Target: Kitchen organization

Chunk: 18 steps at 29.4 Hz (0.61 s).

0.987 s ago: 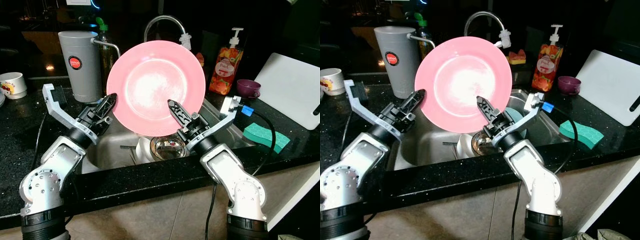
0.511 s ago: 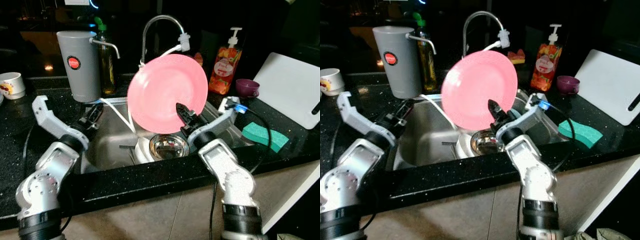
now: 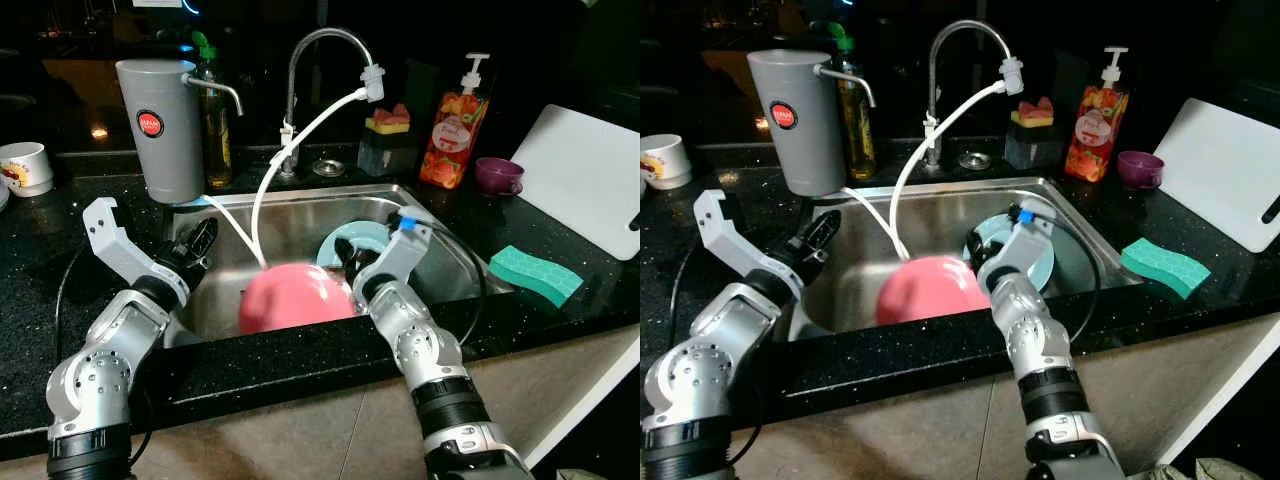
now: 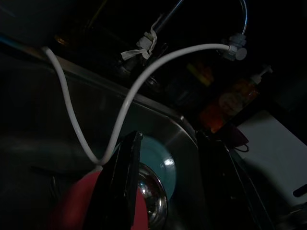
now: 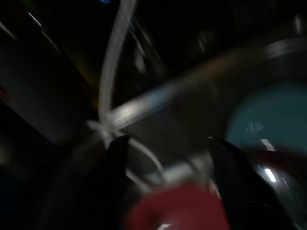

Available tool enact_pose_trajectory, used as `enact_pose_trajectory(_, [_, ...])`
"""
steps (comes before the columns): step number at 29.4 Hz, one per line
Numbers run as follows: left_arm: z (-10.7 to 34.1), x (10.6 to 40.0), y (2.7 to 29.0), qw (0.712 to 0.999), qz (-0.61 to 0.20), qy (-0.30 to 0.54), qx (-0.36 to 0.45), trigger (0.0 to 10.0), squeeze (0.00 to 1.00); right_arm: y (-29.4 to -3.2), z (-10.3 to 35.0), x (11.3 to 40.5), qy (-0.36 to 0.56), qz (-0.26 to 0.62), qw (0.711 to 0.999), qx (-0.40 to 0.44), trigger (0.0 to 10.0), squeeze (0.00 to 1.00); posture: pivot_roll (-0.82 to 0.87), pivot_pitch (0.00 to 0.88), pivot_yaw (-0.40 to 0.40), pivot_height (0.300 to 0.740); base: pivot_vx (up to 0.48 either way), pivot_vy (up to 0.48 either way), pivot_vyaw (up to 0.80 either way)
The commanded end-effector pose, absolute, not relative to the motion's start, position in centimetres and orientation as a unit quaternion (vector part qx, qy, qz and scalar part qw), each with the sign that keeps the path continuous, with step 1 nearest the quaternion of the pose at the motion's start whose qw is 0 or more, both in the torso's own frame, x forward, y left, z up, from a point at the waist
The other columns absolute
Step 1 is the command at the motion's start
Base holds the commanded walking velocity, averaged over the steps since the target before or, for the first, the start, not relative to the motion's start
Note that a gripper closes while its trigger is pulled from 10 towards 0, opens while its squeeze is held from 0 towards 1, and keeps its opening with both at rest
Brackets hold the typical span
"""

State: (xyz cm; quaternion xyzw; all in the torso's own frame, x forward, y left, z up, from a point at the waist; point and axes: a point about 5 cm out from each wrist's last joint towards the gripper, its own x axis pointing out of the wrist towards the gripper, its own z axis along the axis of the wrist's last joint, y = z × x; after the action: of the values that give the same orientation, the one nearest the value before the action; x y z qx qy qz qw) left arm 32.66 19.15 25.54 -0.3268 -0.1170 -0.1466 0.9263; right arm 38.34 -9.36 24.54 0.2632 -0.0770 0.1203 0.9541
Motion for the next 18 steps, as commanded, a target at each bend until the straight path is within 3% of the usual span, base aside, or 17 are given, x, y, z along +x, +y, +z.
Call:
enact_pose_trajectory(1, [25.6,32.6,18.7,0.926,-0.151,-0.12,-0.325,10.0,0.0,-9.5,26.4,37.8,-0.126,0.127,0.956,0.232,10.0,0.56,0.11,0.072,-0.071,0.74,0.0,0.0,0.0])
enact_pose_trajectory(2, [25.6,32.6,18.7,0.926,-0.151,-0.12,-0.325,10.0,0.0,-9.5,26.4,37.8,-0.126,0.127,0.956,0.232,10.0,0.56,0.11,0.072,-0.071,0.74,0.0,0.0,0.0])
enact_pose_trajectory(3, [25.6,32.6,18.0,0.933,-0.158,-0.118,-0.302,10.0,0.0,-9.2,27.8,36.7,-0.176,0.136,0.961,0.163,10.0,0.0,0.09,0.072,-0.066,0.74,0.0,0.0,0.0])
enact_pose_trajectory(18, [25.0,33.0,13.9,0.97,-0.184,-0.106,-0.12,10.0,0.0,-8.5,25.3,34.5,-0.17,0.112,0.977,0.069,10.0,0.0,0.07,0.08,-0.052,0.74,0.0,0.0,0.0])
